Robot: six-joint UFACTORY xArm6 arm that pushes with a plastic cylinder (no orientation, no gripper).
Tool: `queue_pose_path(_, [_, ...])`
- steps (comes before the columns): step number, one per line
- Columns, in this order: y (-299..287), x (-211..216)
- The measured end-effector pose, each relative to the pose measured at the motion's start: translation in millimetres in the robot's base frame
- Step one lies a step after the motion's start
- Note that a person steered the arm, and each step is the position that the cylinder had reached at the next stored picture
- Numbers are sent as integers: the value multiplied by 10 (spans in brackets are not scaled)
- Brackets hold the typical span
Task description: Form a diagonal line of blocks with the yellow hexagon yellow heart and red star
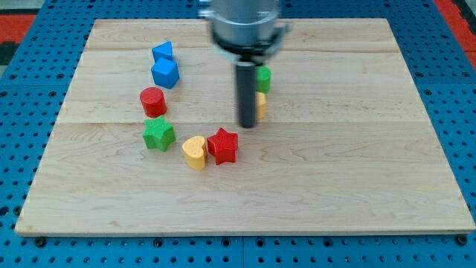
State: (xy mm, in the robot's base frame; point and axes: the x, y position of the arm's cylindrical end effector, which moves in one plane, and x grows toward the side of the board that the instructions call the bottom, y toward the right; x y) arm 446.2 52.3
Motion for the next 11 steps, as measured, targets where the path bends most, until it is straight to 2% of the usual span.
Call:
queue_pose_path(1, [480,707])
queue_pose_path(2, [83,1274])
queue_pose_path(4, [-764,751])
queue_pose_path(5, [-964,667])
queue_pose_path(6, [-1463,708])
queue_pose_path(7, [-1487,834])
queue_pose_path(8, [-955,808])
queue_pose_path(9, [-530,519])
queue_pose_path(10, [-661,506])
queue_pose_path(11, [-500,546])
